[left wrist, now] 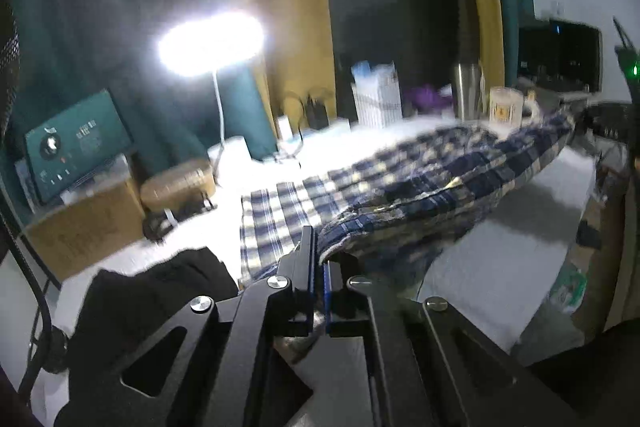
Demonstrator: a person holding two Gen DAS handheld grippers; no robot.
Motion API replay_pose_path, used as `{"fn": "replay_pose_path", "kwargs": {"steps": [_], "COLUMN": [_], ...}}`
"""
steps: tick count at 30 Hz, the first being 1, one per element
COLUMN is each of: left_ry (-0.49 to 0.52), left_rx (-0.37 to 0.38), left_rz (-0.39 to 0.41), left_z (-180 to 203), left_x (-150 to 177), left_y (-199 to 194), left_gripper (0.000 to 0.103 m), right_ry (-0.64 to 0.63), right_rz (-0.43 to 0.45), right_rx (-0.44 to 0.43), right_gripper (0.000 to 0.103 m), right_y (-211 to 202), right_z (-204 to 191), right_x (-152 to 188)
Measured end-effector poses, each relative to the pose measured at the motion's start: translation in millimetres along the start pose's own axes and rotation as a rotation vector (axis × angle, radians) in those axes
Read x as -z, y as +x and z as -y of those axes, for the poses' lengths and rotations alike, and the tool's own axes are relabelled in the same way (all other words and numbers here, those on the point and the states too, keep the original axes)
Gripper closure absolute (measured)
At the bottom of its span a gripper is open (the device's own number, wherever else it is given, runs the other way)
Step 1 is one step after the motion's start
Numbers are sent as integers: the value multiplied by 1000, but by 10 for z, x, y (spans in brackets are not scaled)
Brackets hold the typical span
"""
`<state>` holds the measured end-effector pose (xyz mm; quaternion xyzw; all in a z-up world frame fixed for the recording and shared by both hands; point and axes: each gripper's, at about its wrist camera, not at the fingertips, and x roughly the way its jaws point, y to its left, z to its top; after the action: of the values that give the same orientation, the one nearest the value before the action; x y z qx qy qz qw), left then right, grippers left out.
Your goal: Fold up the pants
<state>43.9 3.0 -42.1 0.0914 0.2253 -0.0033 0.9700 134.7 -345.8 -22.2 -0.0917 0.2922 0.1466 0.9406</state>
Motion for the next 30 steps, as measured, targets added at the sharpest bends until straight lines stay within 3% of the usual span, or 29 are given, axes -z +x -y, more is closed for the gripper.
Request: {"fn": "replay_pose_path", "kwargs": {"steps": [8, 18, 30], "left_ry": [-38, 12, 81], "left_rx": [30, 21, 12], "left_rz": [114, 241, 290], "left_z": [-73, 55, 202], "left_x": [-315, -559, -626], "left_y": [-445, -976, -1260], "left_gripper": [102, 102, 102], "right_ry": [4, 30, 49], "right_rz": [63, 134, 165], "right_rx": [29, 42, 56], "right_gripper": [87, 87, 87], "right_y": [-269, -550, -792], "right_z": [25, 90, 162], "right_x": [-78, -110, 5]}}
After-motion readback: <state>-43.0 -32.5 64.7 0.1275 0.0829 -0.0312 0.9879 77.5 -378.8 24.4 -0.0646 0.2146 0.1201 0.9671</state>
